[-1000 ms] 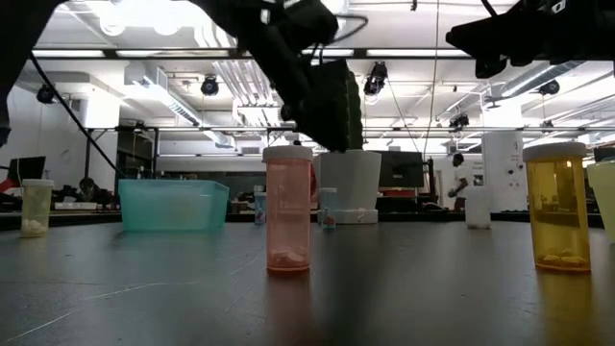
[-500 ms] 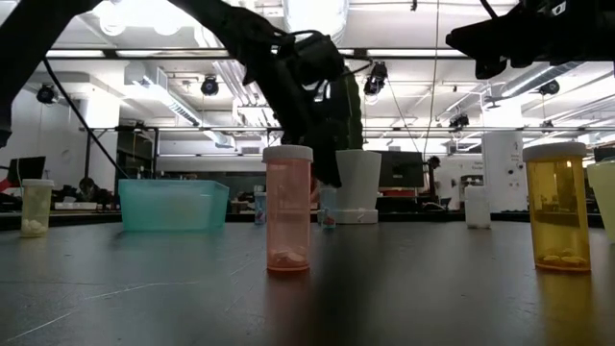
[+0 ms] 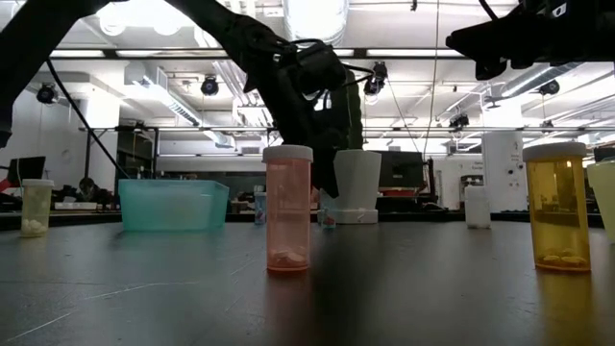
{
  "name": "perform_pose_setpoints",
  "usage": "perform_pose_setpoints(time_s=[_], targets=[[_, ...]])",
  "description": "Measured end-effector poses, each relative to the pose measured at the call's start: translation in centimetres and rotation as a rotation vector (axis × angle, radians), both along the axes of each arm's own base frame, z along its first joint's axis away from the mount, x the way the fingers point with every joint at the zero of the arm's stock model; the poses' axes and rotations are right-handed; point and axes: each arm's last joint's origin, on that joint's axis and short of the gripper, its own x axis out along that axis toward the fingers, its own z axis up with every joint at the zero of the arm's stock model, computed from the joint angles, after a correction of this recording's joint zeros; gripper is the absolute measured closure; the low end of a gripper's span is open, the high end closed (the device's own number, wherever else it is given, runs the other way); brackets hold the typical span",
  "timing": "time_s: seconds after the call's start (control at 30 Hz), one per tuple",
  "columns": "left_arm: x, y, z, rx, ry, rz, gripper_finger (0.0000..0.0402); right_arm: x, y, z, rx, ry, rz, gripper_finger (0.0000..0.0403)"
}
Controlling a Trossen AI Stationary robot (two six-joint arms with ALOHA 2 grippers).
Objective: Pick and place medicine bottles into bin by pill shape (circle, oval)
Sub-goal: Put the middle blue capsule bottle into the blue bin
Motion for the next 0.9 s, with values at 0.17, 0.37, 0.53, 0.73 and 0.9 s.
perform_pose_setpoints(time_s=[0.17, 0.37, 0.53, 0.73, 0.9], targets=[[0.0, 0.0, 0.0, 0.000, 0.002, 0.001, 0.0248, 0.0, 0.0, 0.0, 0.000, 0.001, 0.000, 0.0339], [0.0, 0.0, 0.0, 0.002, 0.002, 0.001, 0.0299, 0.0, 0.0, 0.0, 0.000, 0.003, 0.000, 0.0339], [0.0, -0.1, 0.1, 0.002, 0.000, 0.001, 0.0310, 0.0, 0.0, 0.0, -0.001, 0.006, 0.000, 0.0339], [-0.4, -1.1, 2.1, 0.024, -0.037, -0.012, 0.0305, 0.0, 0.0, -0.1, -0.001, 0.010, -0.001, 0.0339], [-1.7, -2.3, 4.8, 0.019, -0.058, 0.013, 0.0304, 0.0, 0.0, -0.1, 0.003, 0.016, -0.001, 0.0339]])
